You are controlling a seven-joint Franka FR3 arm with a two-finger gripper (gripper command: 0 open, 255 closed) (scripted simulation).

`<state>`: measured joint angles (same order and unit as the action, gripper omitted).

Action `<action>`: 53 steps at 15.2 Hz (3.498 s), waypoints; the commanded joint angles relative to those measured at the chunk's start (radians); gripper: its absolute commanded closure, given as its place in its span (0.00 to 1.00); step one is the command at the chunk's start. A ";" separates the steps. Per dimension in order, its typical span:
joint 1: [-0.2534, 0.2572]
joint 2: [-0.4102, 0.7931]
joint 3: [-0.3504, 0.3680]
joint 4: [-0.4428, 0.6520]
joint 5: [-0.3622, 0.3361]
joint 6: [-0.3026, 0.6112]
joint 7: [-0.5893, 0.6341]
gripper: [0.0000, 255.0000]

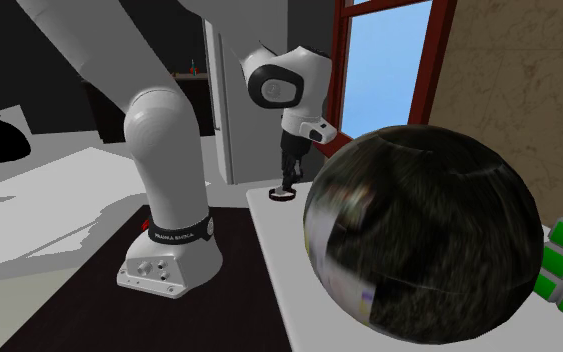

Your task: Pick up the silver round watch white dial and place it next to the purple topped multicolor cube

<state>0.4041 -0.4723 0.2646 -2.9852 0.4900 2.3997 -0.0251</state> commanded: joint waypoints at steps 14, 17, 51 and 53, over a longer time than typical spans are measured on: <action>-0.031 -0.229 -0.031 0.083 -0.087 -0.308 0.071 1.00; -0.035 -0.260 -0.039 0.108 -0.100 -0.363 0.082 1.00; -0.208 -0.027 -0.312 0.555 -0.359 -0.623 -0.132 1.00; -0.223 0.033 -0.340 0.606 -0.375 -0.619 -0.169 1.00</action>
<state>0.1912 -0.4598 -0.0586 -2.3920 0.1262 1.7768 -0.1709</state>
